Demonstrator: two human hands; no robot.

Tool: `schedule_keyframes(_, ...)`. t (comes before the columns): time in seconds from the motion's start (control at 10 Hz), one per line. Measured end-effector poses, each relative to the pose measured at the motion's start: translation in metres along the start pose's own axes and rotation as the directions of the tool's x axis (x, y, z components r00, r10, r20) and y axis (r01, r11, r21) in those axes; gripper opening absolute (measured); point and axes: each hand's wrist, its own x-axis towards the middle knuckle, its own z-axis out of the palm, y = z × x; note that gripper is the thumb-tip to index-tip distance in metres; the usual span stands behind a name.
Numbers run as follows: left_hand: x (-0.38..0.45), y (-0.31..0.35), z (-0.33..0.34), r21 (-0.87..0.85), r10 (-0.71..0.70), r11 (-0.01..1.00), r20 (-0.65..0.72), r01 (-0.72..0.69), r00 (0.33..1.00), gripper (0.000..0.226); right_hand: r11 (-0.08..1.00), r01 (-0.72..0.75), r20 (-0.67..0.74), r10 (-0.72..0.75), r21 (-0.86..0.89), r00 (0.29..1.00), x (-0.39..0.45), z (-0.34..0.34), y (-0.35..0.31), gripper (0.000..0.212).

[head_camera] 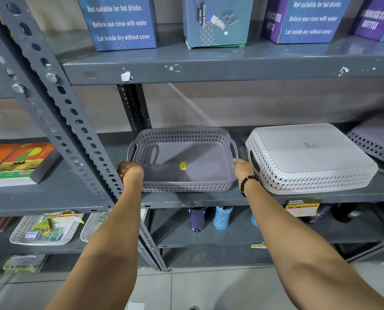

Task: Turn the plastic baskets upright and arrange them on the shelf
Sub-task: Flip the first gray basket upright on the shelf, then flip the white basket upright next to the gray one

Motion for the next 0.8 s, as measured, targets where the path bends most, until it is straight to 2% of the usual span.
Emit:
schedule_keyframes(0.1,-0.001,-0.001,0.001,0.291,-0.019,0.956,-0.036,0.029,0.999,0.037,1.0,-0.004,-0.002,0.004,0.011,1.0,0.002,0.001,0.004,0.043)
schedule_keyframes(0.2,0.0,-0.002,0.002,0.381,0.015,0.925,-0.005,-0.012,1.0,0.037,1.0,-0.006,-0.012,0.006,0.01,1.0,0.001,0.003,0.005,0.043)
schedule_keyframes(0.3,0.002,-0.002,0.003,0.443,0.0,0.896,-0.015,0.007,1.0,0.035,1.0,0.001,-0.019,-0.001,-0.002,1.0,0.002,0.003,0.006,0.042)
schedule_keyframes(0.4,0.007,0.001,0.005,0.443,-0.008,0.895,-0.088,0.046,0.996,0.036,1.0,0.003,-0.028,-0.003,-0.005,1.0,0.002,0.004,0.006,0.041)
schedule_keyframes(0.5,0.002,0.002,0.009,0.466,0.046,0.885,-0.101,0.006,0.994,0.052,1.0,-0.004,-0.018,0.004,0.019,1.0,-0.001,0.006,0.006,0.046)
schedule_keyframes(0.6,-0.004,-0.002,0.023,0.614,0.378,0.734,-0.015,-0.29,0.926,0.073,0.998,0.052,-0.008,-0.052,0.04,0.999,-0.009,0.007,0.001,0.042)
schedule_keyframes(0.7,-0.013,0.004,0.044,0.561,0.548,0.675,0.054,-0.479,0.835,0.068,0.991,0.133,-0.044,-0.132,0.017,0.99,-0.012,0.002,-0.002,0.04)
schedule_keyframes(0.8,-0.046,0.014,0.089,0.399,0.62,0.661,0.186,-0.635,0.762,0.054,0.975,0.211,-0.126,-0.219,-0.073,0.967,-0.024,-0.018,-0.011,0.054)
